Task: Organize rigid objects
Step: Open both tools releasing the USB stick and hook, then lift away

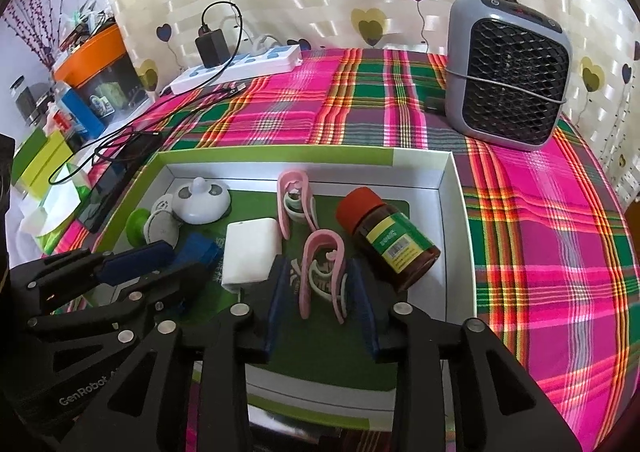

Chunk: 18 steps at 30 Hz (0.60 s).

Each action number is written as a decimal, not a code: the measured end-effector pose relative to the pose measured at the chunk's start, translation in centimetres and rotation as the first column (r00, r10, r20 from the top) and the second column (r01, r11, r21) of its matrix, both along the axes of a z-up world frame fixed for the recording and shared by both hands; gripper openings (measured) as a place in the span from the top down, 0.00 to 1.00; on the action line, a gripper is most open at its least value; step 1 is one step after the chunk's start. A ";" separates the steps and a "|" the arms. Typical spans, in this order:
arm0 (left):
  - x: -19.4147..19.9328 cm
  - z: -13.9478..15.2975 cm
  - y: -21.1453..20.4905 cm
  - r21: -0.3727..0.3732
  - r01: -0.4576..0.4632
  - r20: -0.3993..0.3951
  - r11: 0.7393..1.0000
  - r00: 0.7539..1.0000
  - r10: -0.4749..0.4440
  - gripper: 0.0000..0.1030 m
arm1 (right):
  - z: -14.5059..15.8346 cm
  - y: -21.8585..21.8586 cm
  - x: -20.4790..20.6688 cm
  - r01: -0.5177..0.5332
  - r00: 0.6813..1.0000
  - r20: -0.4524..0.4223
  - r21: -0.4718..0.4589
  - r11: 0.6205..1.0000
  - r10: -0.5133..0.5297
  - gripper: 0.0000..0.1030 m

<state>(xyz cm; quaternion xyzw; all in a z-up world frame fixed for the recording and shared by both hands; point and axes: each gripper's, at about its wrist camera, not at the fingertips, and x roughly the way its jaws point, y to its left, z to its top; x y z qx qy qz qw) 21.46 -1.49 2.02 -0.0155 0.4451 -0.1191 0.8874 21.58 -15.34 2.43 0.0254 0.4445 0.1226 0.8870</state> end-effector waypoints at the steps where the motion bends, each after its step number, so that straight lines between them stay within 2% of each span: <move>1: -0.1 0.1 0.0 0.000 -0.001 0.002 1.000 1.000 0.001 0.65 | 0.1 0.0 0.0 0.001 1.000 0.002 0.001 1.000 -0.001 0.67; 18: -3.5 2.3 1.0 -0.030 -0.010 0.059 1.000 0.998 0.012 0.65 | 2.1 -0.5 -3.2 0.019 0.998 0.054 0.020 1.000 -0.020 0.67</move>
